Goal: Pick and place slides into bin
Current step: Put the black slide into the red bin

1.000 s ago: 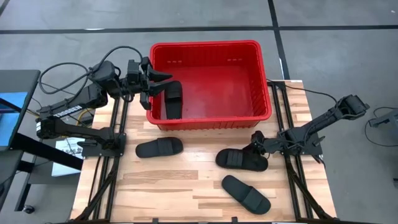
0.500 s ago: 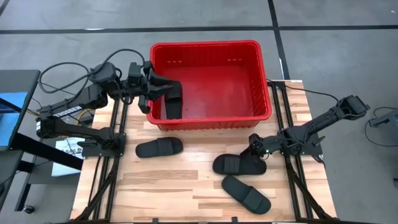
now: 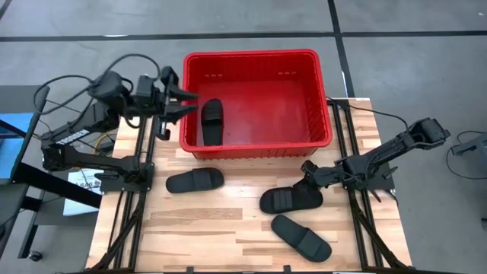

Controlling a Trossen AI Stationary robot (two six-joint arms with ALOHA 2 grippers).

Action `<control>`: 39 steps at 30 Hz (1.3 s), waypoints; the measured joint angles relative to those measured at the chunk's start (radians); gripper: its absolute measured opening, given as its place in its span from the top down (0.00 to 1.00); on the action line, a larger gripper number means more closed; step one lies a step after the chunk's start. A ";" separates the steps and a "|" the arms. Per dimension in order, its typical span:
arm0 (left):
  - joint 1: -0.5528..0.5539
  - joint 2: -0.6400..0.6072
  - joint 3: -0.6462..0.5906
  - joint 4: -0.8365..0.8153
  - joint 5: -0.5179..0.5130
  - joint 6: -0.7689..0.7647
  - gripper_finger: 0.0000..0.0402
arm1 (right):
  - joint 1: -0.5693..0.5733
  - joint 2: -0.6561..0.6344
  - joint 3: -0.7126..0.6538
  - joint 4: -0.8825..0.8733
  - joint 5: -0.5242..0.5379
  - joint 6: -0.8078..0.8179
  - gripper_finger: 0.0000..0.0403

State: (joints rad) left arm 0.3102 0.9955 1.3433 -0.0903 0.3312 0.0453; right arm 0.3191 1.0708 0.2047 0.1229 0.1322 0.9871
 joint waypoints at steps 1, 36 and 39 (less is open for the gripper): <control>0.003 0.000 0.012 0.000 -0.017 0.042 0.70 | 0.000 0.014 0.000 0.000 0.000 -0.016 0.81; 0.071 0.006 0.051 0.089 -0.370 0.468 0.70 | -0.038 0.226 0.046 0.298 -0.107 -0.097 0.81; 0.071 0.006 0.051 0.089 -0.371 0.468 0.70 | -0.015 0.226 0.085 0.287 -0.109 -0.123 0.81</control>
State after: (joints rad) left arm 0.3817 1.0016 1.3945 -0.0017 -0.0393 0.5129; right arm 0.3039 1.2964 0.2897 0.4102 0.0237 0.8637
